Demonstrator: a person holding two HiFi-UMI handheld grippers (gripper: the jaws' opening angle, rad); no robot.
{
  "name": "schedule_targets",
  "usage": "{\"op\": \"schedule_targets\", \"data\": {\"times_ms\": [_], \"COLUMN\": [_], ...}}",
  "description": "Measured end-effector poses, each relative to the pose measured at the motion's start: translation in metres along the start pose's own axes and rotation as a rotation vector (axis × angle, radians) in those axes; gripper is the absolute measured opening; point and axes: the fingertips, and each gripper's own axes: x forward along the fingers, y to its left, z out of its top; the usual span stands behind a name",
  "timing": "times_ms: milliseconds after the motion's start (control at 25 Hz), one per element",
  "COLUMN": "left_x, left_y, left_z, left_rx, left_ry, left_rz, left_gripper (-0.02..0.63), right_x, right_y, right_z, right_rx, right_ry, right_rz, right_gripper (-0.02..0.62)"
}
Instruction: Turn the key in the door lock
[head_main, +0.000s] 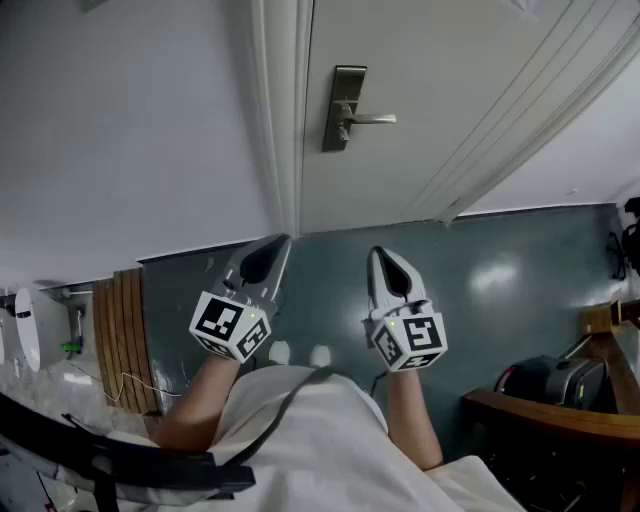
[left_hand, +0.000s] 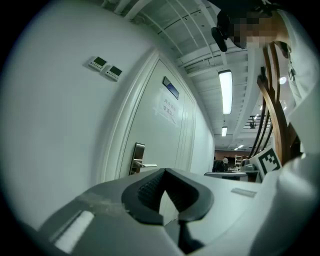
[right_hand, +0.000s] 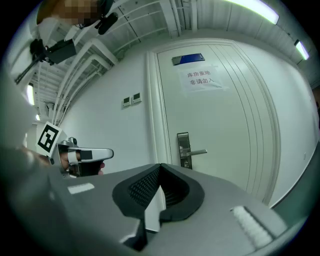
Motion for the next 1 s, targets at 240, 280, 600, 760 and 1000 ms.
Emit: {"op": "schedule_targets", "data": {"times_ms": [240, 280, 600, 760, 1000], "left_x": [0.001, 0.001, 0.007, 0.012, 0.018], "left_y": [-0.006, -0.008, -0.023, -0.031, -0.047], "left_z": [0.000, -0.001, -0.007, -0.011, -0.015], "left_rx": [0.009, 0.010, 0.018, 0.020, 0.025], "left_ry": [0.001, 0.002, 0.011, 0.014, 0.025], "left_rz": [0.004, 0.005, 0.020, 0.036, 0.052], "left_gripper": [0.006, 0.006, 0.006, 0.006, 0.006], "right_x": [-0.003, -0.004, -0.016, -0.021, -0.032], "right_y": [-0.002, -0.003, -0.016, -0.027, -0.043], "right_z": [0.000, -0.001, -0.002, -0.005, -0.007], "right_rx": [0.004, 0.005, 0.017, 0.019, 0.034], "right_ry": [0.004, 0.005, -0.008, -0.003, -0.007], "right_rz": [0.010, 0.013, 0.024, 0.034, 0.044], "right_gripper": [0.008, 0.008, 0.008, 0.008, 0.008]}}
